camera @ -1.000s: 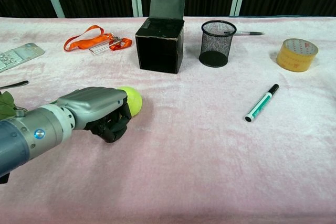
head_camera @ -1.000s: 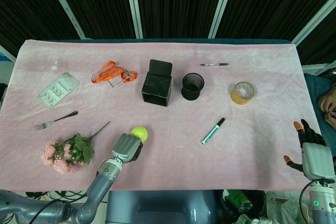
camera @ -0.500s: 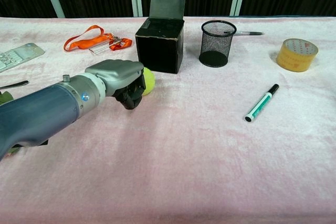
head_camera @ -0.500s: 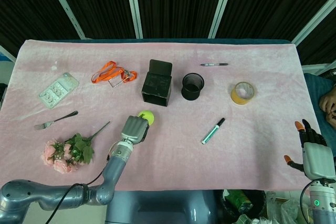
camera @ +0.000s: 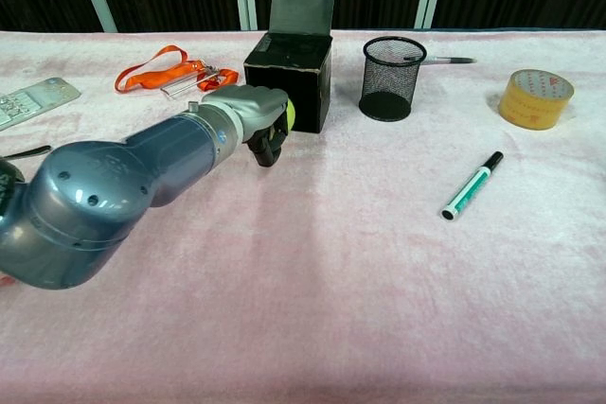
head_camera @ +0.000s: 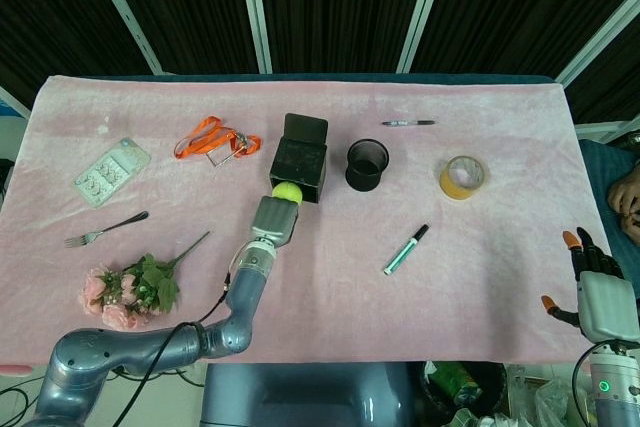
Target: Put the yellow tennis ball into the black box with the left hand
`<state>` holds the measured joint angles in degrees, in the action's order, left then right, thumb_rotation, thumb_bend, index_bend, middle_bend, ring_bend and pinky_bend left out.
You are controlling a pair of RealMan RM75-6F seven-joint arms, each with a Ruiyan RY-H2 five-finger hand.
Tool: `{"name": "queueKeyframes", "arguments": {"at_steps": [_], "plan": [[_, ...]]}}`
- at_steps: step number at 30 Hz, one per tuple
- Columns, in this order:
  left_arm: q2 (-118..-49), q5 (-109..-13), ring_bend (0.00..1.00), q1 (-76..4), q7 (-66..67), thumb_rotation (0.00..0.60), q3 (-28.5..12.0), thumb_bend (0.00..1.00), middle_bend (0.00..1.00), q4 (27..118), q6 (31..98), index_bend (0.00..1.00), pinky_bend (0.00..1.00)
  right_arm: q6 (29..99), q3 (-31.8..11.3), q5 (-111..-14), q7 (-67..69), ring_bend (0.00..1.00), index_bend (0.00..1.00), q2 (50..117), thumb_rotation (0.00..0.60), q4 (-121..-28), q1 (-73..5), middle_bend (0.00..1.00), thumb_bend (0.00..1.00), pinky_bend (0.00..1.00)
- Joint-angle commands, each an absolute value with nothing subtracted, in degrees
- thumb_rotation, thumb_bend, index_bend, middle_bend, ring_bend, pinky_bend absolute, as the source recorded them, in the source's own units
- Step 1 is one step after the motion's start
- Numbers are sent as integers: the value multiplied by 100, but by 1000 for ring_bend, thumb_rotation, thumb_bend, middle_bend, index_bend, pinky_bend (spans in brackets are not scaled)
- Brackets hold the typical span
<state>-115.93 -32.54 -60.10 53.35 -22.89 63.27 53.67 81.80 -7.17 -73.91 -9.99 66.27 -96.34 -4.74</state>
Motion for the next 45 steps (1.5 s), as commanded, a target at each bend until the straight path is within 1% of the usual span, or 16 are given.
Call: {"name": "queueKeyframes", "arguments": {"at_steps": [1, 9, 18, 26, 32, 45], "plan": [[-11774, -3105, 871, -6173, 5389, 600, -2309, 589, 976, 6006, 5202, 860, 946, 8176, -721, -7386, -987, 117, 79, 6627, 600, -9634, -476, 2, 97, 165], [-12043, -3049, 873, -6469, 5224, 600, -2477, 589, 976, 5297, 5028, 861, 946, 8180, -742, -7340, -961, 117, 80, 6634, 600, -9632, -471, 1, 98, 165], [-12180, -3002, 873, -6846, 5120, 600, -2722, 588, 977, 4637, 4799, 860, 946, 8206, -758, -7310, -1000, 116, 79, 6649, 600, -9629, -468, 2, 96, 165], [-12153, -3098, 872, -6978, 4947, 600, -2743, 586, 977, 4515, 4612, 861, 946, 8218, -764, -7285, -1020, 116, 79, 6655, 600, -9646, -462, 1, 97, 165], [-12139, -3176, 872, -7011, 4823, 600, -2747, 586, 977, 4437, 4626, 860, 946, 8214, -769, -7269, -1025, 117, 80, 6660, 600, -9643, -465, 2, 97, 165], [-12111, -3217, 872, -6901, 4778, 600, -2524, 586, 977, 4586, 4611, 860, 946, 8213, -783, -7236, -1024, 116, 79, 6655, 600, -9653, -464, 2, 97, 165]]}}
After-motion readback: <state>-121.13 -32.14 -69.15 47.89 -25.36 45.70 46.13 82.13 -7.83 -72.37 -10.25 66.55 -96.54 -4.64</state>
